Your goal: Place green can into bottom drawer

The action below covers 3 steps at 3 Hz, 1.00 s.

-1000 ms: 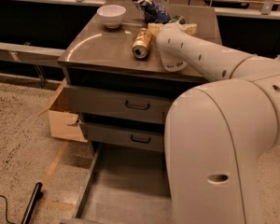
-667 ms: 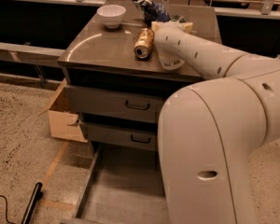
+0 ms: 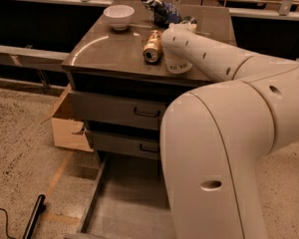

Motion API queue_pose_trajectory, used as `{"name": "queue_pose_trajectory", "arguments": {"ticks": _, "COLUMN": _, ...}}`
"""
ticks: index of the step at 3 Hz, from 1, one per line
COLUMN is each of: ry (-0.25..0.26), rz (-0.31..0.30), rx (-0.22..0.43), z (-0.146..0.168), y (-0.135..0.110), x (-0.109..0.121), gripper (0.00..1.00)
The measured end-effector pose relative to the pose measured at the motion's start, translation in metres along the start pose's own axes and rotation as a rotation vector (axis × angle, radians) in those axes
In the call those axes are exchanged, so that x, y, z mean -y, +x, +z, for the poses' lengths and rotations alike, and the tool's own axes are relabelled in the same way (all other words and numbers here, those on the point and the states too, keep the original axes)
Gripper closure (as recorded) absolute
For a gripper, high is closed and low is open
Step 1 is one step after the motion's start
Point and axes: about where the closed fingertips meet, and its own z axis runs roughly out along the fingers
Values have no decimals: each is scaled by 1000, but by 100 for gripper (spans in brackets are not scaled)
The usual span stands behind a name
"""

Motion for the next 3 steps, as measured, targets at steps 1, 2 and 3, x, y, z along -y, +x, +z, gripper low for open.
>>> {"name": "queue_pose_trajectory", "arguments": {"ticks": 1, "ry": 10, "rz": -9, "rx": -5, "z": -7, "y": 1, "x": 2, "gripper": 87}}
{"name": "queue_pose_trajectory", "arguments": {"ticks": 2, "ry": -29, "rz": -23, "rx": 9, "z": -26, "y": -11, "x": 9, "gripper": 100}}
{"name": "queue_pose_trajectory", "arguments": {"ticks": 3, "ry": -97, "rz": -50, "rx": 18, "z": -59, "y": -22, "x": 21, "gripper": 100}}
